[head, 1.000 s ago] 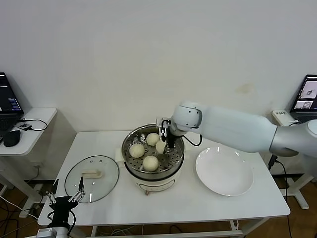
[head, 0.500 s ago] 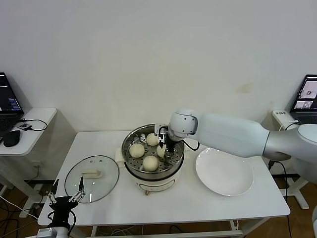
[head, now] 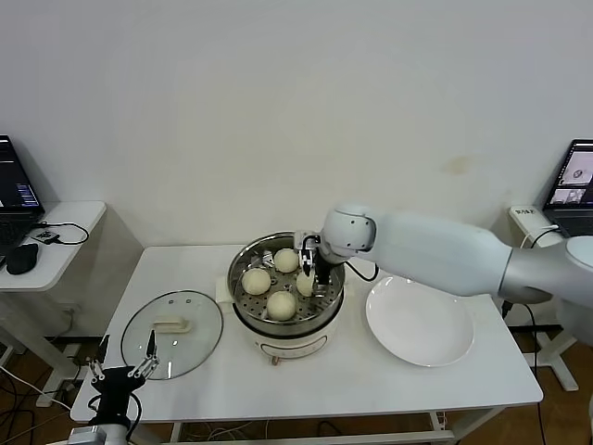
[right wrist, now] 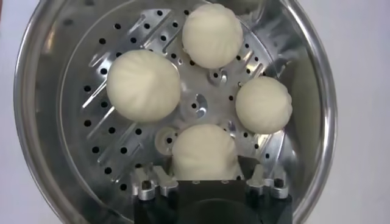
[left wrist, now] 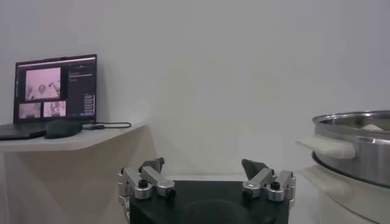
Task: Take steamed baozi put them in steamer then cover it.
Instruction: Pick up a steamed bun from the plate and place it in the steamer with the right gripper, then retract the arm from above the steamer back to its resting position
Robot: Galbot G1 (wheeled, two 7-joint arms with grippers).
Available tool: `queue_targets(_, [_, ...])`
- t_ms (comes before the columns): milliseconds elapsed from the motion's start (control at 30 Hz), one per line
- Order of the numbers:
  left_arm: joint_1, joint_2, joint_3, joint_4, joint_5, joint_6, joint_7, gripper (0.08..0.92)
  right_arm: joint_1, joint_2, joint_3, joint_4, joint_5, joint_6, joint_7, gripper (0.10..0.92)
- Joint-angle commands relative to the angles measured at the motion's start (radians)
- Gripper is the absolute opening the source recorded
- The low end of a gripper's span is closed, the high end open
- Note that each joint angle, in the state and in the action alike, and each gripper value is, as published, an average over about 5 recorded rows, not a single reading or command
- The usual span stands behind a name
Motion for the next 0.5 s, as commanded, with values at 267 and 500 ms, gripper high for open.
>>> queue_targets(267, [-0.011, 0.002, 0.005, 0.009, -0.001, 0.003, -0.003, 0.823, -0.2, -0.39, 0.262, 0.336, 0.216, 0.209, 0.59, 0.823])
queue_targets(500, [-0.021, -0.001, 0.012, 0.024, 0.015, 0.004, -0.007, 0.823, -0.828, -0.487, 0.811, 0.408, 0.164, 0.509, 0.859, 0.823])
